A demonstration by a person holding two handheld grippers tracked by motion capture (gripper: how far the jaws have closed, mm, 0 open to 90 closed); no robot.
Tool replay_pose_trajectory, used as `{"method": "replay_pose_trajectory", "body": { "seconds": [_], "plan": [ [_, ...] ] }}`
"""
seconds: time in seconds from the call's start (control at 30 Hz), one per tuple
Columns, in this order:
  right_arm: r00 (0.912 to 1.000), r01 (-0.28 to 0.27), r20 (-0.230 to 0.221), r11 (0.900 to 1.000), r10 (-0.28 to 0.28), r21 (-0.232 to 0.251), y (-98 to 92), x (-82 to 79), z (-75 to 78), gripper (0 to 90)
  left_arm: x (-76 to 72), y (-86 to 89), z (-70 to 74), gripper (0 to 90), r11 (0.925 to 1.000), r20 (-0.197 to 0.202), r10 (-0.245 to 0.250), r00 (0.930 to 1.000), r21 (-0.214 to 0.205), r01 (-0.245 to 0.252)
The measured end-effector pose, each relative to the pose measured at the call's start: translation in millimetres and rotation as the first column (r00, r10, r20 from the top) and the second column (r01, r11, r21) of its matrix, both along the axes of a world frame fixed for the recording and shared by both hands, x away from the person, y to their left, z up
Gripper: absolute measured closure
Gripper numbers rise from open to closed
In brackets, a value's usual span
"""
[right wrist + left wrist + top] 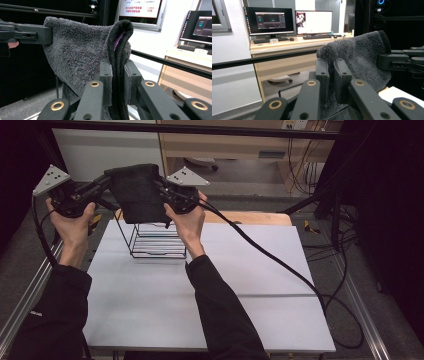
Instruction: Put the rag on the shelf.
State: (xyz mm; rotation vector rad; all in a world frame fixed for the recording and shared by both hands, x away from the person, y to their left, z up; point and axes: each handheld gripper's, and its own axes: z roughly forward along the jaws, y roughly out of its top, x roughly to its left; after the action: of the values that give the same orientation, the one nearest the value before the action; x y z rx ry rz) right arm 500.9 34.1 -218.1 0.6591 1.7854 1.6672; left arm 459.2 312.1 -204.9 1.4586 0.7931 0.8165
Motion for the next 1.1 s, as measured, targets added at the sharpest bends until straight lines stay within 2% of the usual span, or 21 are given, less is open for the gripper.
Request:
{"method": "replay_pose_trajectory", "body": {
  "seconds": [0.4,0.7,0.9,1.1],
  "plan": [
    [0.9999,-0.005,0.015,0.9998,0.005,-0.021,1.0,-6.4,-10.6,79.9,-9.1,1.9,-12.7,83.2,0.9999,-0.003,-0.007,1.0,0.008,0.007],
    [0.9997,-0.004,0.023,0.9988,0.005,-0.049,3.3,-9.6,-16.6,79.8,-11.5,3.6,-23.6,83.2,0.9998,-0.019,-0.001,0.9998,0.017,0.001],
    [0.9997,-0.022,0.001,0.9989,0.022,-0.042,0.2,-12.9,-20.5,79.2,-15.9,3.6,-30.1,82.8,0.9997,-0.025,-0.009,0.9997,0.024,0.009],
    [0.9992,-0.039,-0.016,0.9963,0.038,-0.077,-0.5,-18.8,-23.1,78.7,-22.2,4.4,-40.9,82.0,0.9989,-0.044,-0.005,0.999,0.046,0.007]
  ]
}}
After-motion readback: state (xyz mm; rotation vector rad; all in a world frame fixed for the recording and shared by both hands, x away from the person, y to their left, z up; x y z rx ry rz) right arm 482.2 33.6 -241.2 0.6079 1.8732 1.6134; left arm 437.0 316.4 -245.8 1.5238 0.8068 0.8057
